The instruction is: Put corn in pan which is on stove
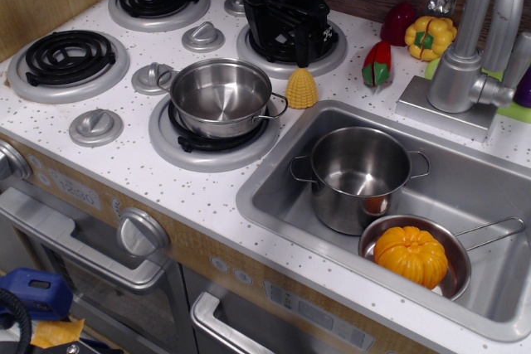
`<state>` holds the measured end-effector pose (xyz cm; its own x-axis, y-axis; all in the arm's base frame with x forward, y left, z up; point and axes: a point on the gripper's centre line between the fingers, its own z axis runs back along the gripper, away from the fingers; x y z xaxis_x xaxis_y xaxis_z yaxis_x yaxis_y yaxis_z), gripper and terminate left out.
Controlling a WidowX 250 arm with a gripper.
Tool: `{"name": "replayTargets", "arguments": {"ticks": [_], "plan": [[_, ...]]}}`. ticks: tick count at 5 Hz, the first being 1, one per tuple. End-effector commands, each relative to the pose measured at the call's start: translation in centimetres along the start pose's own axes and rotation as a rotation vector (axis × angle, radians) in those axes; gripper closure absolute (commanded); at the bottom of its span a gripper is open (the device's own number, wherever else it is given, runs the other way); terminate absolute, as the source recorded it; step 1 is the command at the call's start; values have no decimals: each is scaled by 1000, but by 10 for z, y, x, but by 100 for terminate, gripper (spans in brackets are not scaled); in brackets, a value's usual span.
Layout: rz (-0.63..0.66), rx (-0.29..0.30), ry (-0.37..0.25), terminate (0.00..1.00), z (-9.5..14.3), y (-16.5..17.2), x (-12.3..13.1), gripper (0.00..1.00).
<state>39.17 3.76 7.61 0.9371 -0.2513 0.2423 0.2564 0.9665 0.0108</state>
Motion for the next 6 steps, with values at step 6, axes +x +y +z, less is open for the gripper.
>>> {"name": "replayTargets", "arguments": {"ticks": [6], "plan": [[-21, -41, -115, 0, -53, 17, 22, 0]]}}
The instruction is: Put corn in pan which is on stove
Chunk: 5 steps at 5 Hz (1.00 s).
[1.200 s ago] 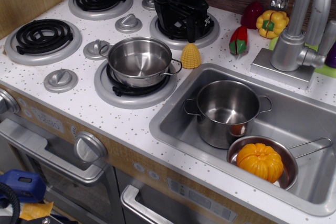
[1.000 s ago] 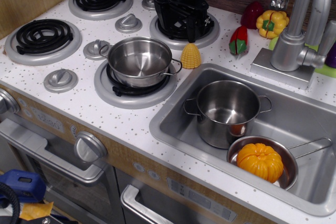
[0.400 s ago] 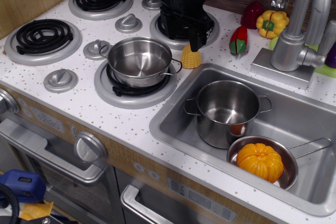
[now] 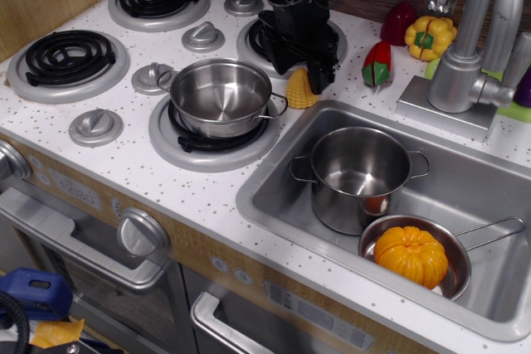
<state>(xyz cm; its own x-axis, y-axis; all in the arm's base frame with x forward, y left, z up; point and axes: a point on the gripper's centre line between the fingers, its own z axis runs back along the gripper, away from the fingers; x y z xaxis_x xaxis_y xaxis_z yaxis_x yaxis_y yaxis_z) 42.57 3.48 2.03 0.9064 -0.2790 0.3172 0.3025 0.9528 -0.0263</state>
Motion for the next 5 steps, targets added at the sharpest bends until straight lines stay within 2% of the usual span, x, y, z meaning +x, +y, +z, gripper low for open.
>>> {"name": "replayTargets", "arguments": {"ticks": [1, 2, 4, 5], "plan": [[26, -18, -62, 0, 2, 13, 0, 0], [30, -4, -59, 0, 2, 14, 3, 100], [-56, 104, 60, 0, 55, 22, 18, 100], [-72, 163, 102, 0, 81, 25, 17, 100]]}}
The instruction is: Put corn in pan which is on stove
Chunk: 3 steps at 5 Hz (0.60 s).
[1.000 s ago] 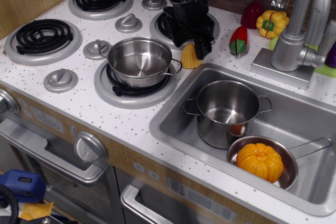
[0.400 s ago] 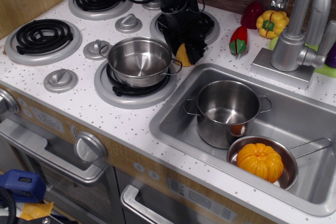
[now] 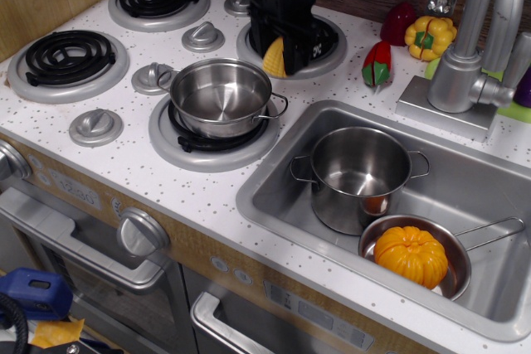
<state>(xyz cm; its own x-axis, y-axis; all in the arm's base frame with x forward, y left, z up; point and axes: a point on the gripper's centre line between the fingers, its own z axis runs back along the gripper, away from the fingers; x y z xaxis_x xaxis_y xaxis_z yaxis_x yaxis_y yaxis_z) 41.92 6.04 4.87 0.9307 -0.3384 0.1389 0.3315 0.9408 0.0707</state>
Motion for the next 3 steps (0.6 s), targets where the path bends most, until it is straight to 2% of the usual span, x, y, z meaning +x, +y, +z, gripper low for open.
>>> {"name": "replayTargets", "arguments": {"ticks": [1, 3], "plan": [[22, 101, -82, 0, 58, 10, -3, 100], [107, 88, -85, 0, 57, 3, -48, 100]]}}
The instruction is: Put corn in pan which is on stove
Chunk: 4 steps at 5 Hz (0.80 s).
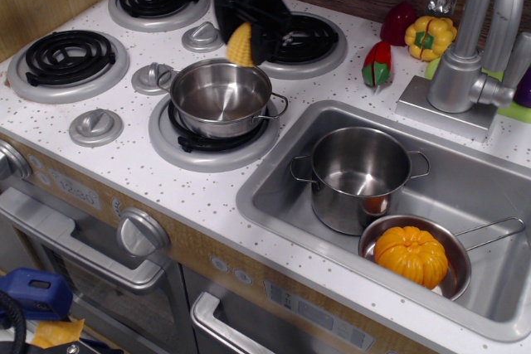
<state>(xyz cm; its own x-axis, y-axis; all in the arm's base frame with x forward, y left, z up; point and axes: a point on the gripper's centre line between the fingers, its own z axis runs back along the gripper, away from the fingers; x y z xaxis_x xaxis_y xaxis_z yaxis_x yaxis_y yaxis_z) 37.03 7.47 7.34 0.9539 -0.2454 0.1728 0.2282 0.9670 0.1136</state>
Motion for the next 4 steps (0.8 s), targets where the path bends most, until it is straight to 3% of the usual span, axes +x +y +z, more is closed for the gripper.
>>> {"name": "replayTargets", "arguments": {"ticks": [1, 2, 3, 4], "plan": [[71, 11, -45, 0, 16, 3, -16, 100], [39, -24, -65, 0, 9, 7, -21, 0], [39, -24, -65, 0, 9, 7, -21, 0], [39, -24, -65, 100, 9, 7, -21, 0]]}}
